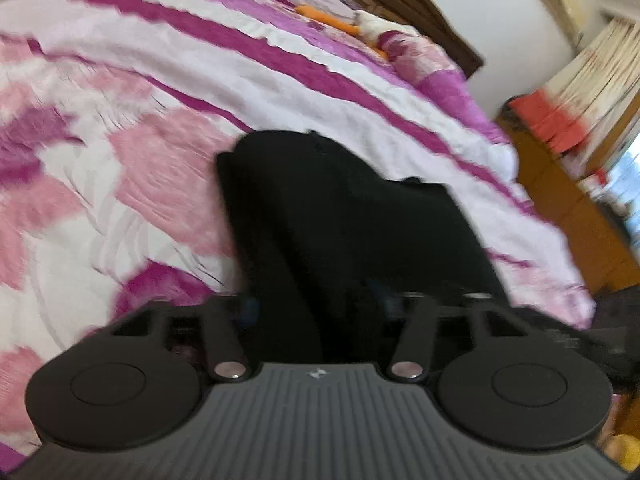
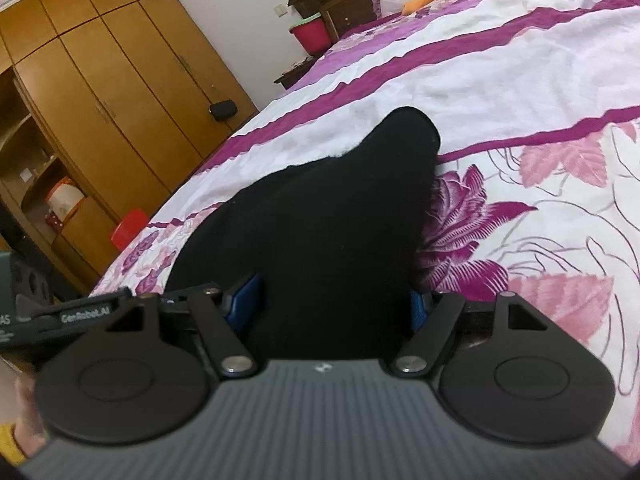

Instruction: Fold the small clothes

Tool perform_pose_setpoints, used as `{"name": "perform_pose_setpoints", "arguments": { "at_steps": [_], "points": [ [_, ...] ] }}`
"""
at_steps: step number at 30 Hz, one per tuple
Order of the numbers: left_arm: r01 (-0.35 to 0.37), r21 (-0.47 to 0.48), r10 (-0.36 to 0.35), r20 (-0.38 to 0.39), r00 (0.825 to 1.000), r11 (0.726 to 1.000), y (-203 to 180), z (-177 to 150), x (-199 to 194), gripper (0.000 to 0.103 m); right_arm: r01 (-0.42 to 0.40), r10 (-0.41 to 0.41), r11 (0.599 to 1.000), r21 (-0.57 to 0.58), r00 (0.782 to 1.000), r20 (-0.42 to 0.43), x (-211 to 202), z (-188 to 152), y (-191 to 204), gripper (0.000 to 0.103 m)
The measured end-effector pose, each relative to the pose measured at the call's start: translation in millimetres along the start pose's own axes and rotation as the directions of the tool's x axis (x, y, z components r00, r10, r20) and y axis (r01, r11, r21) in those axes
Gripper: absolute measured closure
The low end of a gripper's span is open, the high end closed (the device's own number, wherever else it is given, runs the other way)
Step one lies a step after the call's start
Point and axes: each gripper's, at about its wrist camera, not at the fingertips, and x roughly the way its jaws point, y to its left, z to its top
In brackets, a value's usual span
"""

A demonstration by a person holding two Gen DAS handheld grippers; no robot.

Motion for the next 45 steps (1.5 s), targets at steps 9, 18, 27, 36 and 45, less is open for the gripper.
{"name": "perform_pose_setpoints", "arguments": {
  "at_steps": [9, 18, 27, 36, 45],
  "points": [
    [0.121, -0.082, -0.121, 0.006, 0.993, 0.989, -21.0, -6.0, -14.7, 0.068, -0.011, 0.011, 1.0, -0.011, 0.999, 0.034, -36.8, 14.7, 12.9, 0.064],
    [0.209, -0.035, -0.211, -0.05, 0.976, 0.977, -100.7, -48.9, -29.9, 0.068, 0.067, -0.066, 0.996, -0.053, 0.998, 0.013, -125.5, 23.5, 10.3, 0.064],
    [0.055, 0.19, -0.033, -0.115, 0.993, 0.98, -147.3, -104.8, -12.2, 0.065, 0.182, -0.185, 0.981, -0.061, 0.981, -0.049, -160.6, -14.3, -29.1, 0.059],
    [-0.064, 0.27, 0.082, -0.056, 0.995, 0.961, -142.9, -120.7, -20.1, 0.053, 0.213, -0.214, 0.975, -0.056, 0.977, 0.0, -149.1, -48.5, -51.7, 0.045],
    [-0.129, 0.27, 0.123, 0.038, 0.992, 0.954, -157.4, -87.7, -7.2, 0.052, 0.277, -0.265, 0.958, -0.07, 0.954, 0.137, -182.6, -27.6, -46.8, 0.043]
  ]
}}
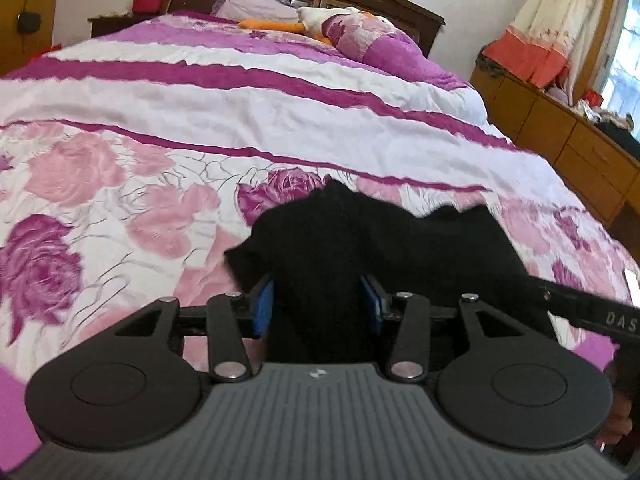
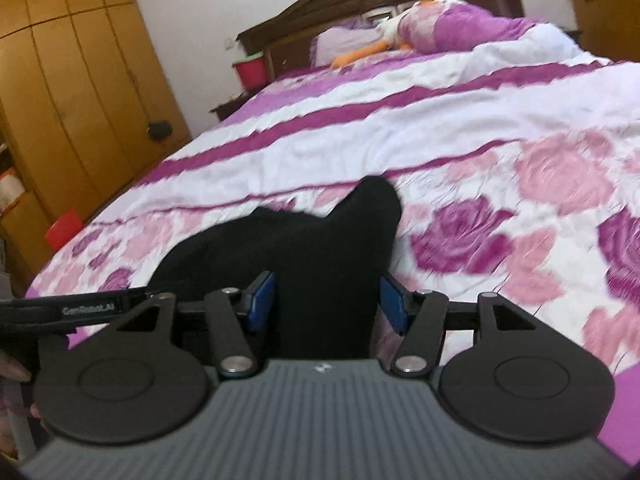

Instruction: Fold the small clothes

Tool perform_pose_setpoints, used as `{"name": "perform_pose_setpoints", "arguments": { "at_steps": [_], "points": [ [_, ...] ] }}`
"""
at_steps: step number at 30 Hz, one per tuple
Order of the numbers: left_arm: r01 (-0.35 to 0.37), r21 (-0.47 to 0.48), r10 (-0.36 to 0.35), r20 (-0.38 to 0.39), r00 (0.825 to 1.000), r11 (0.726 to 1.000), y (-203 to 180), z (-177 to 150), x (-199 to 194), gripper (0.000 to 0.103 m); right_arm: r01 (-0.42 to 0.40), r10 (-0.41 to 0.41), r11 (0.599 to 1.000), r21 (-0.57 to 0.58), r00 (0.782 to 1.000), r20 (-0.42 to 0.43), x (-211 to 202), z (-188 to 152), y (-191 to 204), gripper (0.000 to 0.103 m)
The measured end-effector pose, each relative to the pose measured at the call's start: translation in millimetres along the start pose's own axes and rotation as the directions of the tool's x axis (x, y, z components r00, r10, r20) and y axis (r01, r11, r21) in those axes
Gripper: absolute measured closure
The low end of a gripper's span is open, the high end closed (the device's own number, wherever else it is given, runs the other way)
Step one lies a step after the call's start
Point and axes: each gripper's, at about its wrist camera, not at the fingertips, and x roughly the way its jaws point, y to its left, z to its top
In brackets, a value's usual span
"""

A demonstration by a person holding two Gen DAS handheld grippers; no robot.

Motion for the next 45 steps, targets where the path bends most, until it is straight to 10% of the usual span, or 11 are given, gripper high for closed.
{"name": "perform_pose_setpoints", "arguments": {
  "at_steps": [7, 13, 25, 45],
  "points": [
    [-0.172, 0.061, 0.171, 0.024, 0.985, 0.983, -6.8, -7.8, 36.4, 0.05, 0.035, -0.036, 0.998, -0.055, 0.999, -0.012, 40.9, -5.4, 2.5, 0.048],
    [-0.162, 0.084, 0.16, 0.026, 0.987, 0.983, -2.2, -8.2, 41.3, 0.049, 0.013, -0.013, 1.0, 0.007, 1.0, -0.005, 57.3, -11.2, -1.9, 0.047],
    [-0.202, 0.062, 0.201, 0.029, 0.979, 0.977, -6.1, -5.9, -25.4, 0.046, 0.075, -0.074, 0.996, -0.047, 0.997, 0.02, -7.2, -1.4, 12.3, 0.043],
    [-0.195, 0.126, 0.198, -0.016, 0.98, 0.973, -45.6, -71.5, -111.0, 0.007, 0.104, -0.106, 0.99, -0.098, 0.994, -0.019, -94.4, -51.6, 52.9, 0.028]
  ]
}}
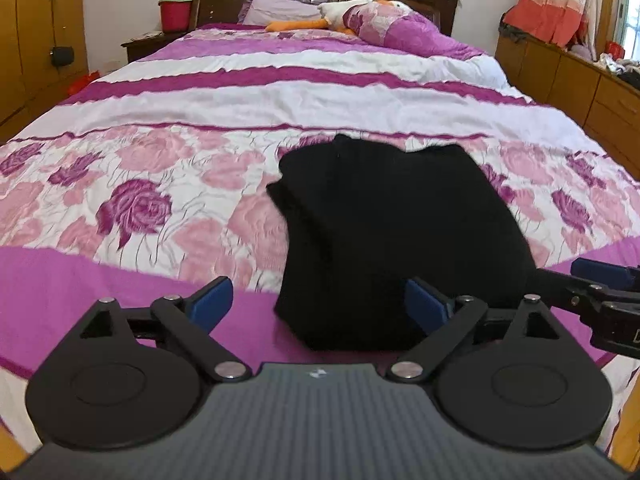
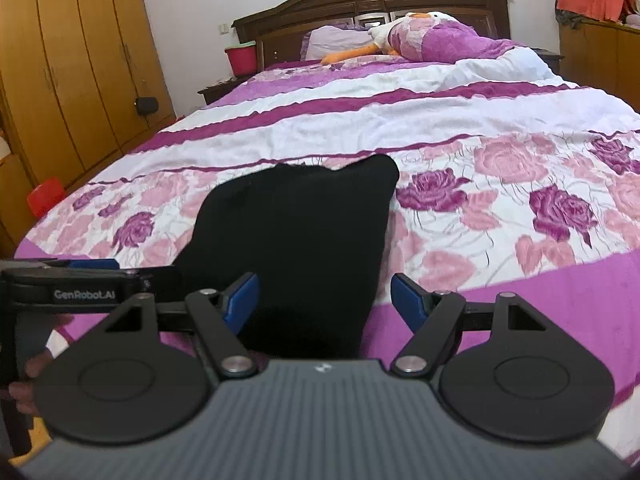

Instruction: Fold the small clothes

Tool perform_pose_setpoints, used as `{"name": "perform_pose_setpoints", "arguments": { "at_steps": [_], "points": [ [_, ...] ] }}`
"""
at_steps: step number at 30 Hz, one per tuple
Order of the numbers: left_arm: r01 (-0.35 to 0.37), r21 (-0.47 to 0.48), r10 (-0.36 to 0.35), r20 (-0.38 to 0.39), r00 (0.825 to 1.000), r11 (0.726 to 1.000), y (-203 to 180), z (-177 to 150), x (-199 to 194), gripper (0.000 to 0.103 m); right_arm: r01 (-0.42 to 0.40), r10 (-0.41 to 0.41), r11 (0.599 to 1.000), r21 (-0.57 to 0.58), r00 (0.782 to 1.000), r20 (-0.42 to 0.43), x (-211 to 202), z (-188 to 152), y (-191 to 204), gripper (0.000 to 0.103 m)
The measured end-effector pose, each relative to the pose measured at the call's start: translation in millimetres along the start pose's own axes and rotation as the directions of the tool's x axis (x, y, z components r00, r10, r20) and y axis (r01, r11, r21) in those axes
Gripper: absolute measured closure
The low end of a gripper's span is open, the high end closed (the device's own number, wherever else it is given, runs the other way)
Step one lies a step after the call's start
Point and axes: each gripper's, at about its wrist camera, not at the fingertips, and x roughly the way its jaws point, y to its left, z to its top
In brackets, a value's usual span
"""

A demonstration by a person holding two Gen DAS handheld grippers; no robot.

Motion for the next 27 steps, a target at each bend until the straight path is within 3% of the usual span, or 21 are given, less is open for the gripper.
{"name": "perform_pose_setpoints", "arguments": {
  "at_steps": [13, 27],
  "points": [
    [-0.059, 0.016, 0.06, -0.085, 0.995, 0.998, -12.2, -33.9, 21.8, 0.005, 0.052, -0.054, 0.997, -0.053, 0.997, -0.049, 10.5, -43.4, 12.6, 0.028],
    [-0.092, 0.042, 0.097, -0.126, 0.987, 0.995, -18.4, -42.9, 42.9, 0.005, 0.094, -0.096, 0.995, -0.031, 0.992, -0.076, 26.0, -58.8, 6.4, 0.028]
  ]
}}
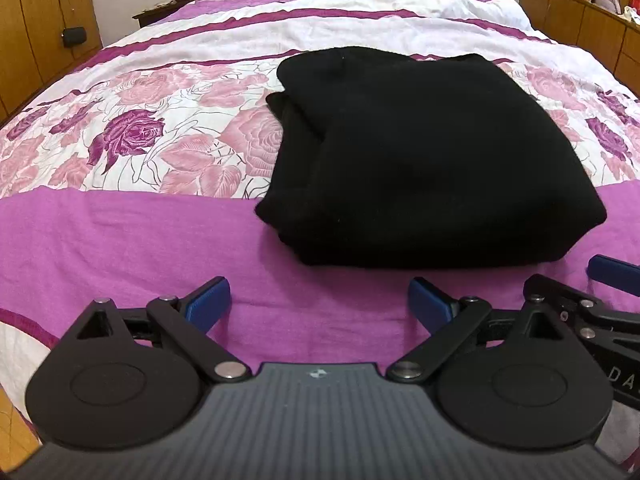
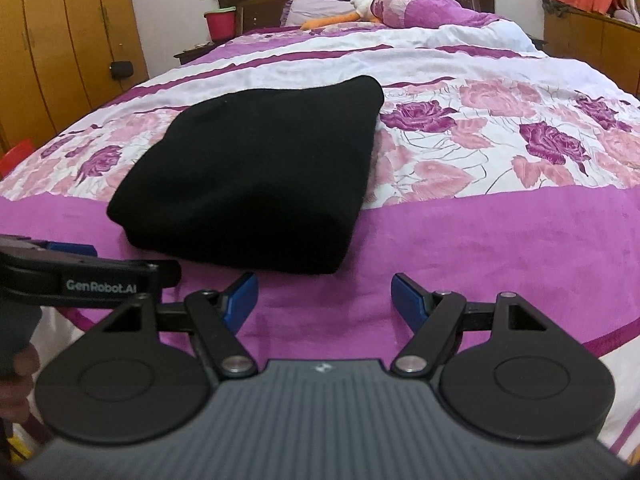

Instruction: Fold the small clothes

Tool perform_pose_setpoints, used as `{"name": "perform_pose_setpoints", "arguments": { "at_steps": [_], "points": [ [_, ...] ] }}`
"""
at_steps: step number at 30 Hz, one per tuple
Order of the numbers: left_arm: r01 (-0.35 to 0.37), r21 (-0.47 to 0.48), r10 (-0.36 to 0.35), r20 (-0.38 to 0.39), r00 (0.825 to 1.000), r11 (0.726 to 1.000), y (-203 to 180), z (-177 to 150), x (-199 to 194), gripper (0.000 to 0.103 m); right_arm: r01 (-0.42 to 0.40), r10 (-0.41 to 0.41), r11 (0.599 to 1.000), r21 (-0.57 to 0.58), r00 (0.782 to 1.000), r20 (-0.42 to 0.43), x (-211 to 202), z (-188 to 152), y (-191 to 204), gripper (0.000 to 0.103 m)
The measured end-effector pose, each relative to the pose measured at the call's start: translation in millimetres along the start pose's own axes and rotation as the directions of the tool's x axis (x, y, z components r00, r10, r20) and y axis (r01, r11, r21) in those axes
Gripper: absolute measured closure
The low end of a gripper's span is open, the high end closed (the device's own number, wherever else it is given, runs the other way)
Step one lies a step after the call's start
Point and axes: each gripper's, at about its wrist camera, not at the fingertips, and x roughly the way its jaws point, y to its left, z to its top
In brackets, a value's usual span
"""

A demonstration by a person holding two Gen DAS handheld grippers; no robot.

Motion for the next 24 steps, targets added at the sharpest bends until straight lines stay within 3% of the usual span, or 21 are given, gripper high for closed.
{"name": "perform_pose_setpoints", "arguments": {
  "at_steps": [24],
  "points": [
    [-0.006, -0.013, 0.006, 0.003, 1.0, 1.0, 1.0, -0.5, 0.3, 0.005, -0.012, 0.011, 1.0, 0.026, 1.0, 0.015, -1.8, 0.5, -2.1, 0.028]
  ]
}}
